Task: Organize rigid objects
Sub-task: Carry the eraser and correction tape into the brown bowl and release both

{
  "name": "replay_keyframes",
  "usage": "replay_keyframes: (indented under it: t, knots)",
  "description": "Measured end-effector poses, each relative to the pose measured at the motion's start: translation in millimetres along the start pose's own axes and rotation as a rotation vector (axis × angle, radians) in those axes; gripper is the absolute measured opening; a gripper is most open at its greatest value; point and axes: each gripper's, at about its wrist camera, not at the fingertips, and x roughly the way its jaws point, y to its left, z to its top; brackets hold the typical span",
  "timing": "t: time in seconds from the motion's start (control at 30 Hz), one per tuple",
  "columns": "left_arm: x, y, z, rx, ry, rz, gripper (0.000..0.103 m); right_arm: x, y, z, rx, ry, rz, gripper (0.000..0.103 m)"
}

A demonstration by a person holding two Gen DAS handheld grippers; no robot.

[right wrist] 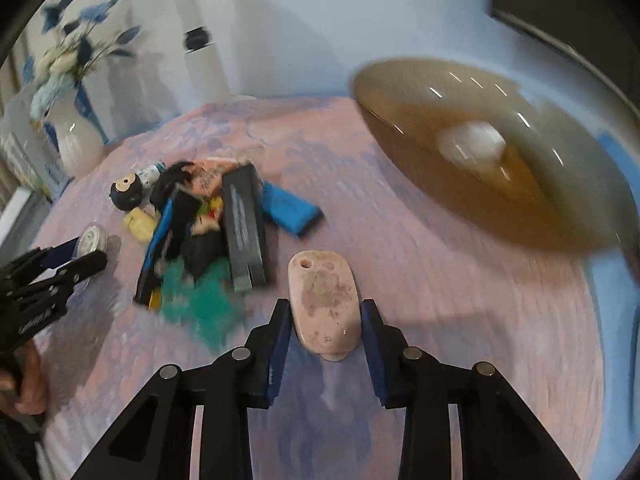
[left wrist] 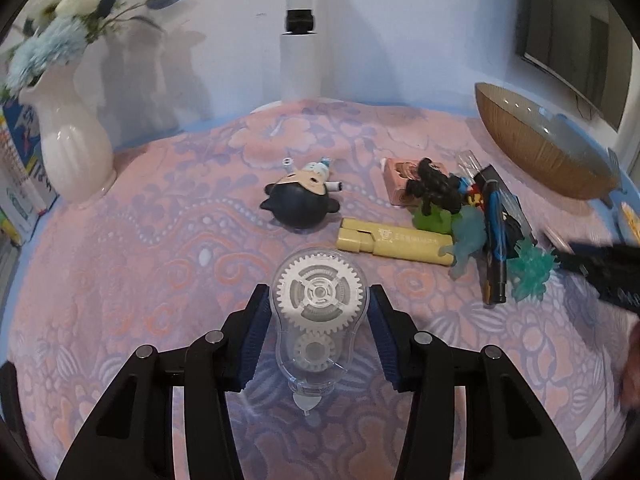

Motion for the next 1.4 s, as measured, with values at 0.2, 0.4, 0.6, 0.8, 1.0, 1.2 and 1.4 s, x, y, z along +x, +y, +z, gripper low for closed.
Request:
replay_keyframes:
  t: [0.2,0.4,0.6,0.8,1.0,1.2,1.4]
  knots:
    - [-2.8,11.6,-1.8,-0.059,-0.016,-0.017,0.046,-17.0,4.2,-28.0,-0.050,0.027,-0.069,0.043]
    - [-1.3,20.7,-3.7,-0.102,-0.007,-0.053,0.046,-9.3,10.6,-21.1,-0.043,0.038,-0.097,0.050]
    - [-6.8,26.1,-6.3,-0.124,-0.033,-0.103,0.046,-10.7,19.4,-24.0,-0.066,0.005,-0.101,0.034]
    - [-3.6,28.9,-6.0,-0.137,-0.016,-0.117,0.046,-19.9,55.4,-45.5,-0.197,-0.050,-0.163,0.034]
    - [-2.9,26.3,-5.3,-0.122,-0.012,-0.105,0.046,-29.0,45.9,-48.3,-0.142,-0.071,-0.067,0.034]
    - [-15.6,3.9,-2.4,-0.025,-0.049,-0.050,0.046,-49.9,2.3,-43.8,0.026,-0.141,0.123,0.034]
    - [-60.4,-58.5,45.3,0.103,-0.160,-0.133,0.046,-108.8,-37.5,-27.8,0.072,-0.321,0.080,0.034]
